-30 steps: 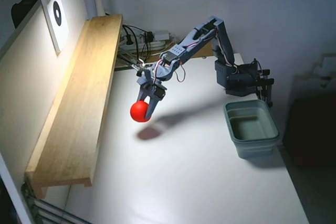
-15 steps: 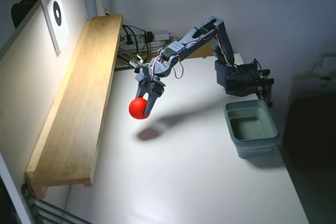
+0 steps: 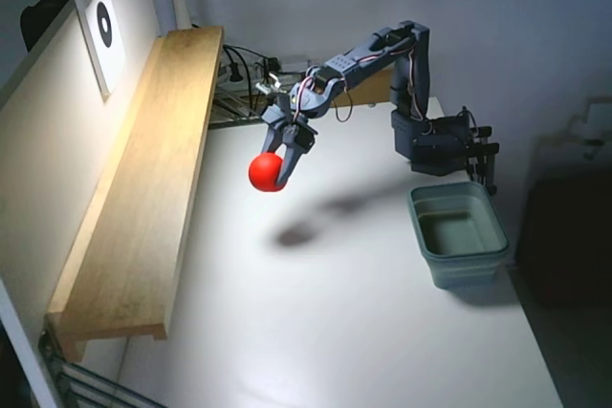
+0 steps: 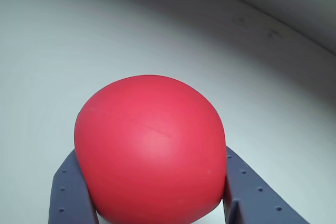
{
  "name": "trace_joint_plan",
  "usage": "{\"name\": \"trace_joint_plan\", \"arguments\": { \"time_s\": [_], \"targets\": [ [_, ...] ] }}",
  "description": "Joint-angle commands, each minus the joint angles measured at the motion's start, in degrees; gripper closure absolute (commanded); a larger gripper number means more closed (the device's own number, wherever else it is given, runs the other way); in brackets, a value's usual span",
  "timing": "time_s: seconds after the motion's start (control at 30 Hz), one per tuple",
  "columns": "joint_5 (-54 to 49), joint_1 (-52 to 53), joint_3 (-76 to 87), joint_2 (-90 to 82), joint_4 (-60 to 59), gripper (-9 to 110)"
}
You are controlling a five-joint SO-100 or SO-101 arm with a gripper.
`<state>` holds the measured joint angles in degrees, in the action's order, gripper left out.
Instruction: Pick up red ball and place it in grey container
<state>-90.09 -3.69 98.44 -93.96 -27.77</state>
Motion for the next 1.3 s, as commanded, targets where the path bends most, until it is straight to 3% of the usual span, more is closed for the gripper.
{"name": "trace_joint_plan", "arguments": {
  "time_s": [0.0, 0.27, 1.27],
  "targets": [
    [0.09, -0.65, -0.13, -4.32, 0.0, 78],
    [0.09, -1.36, -0.13, -4.32, 0.0, 78],
    [0.09, -33.26, -0.13, -4.32, 0.0, 78]
  ]
}}
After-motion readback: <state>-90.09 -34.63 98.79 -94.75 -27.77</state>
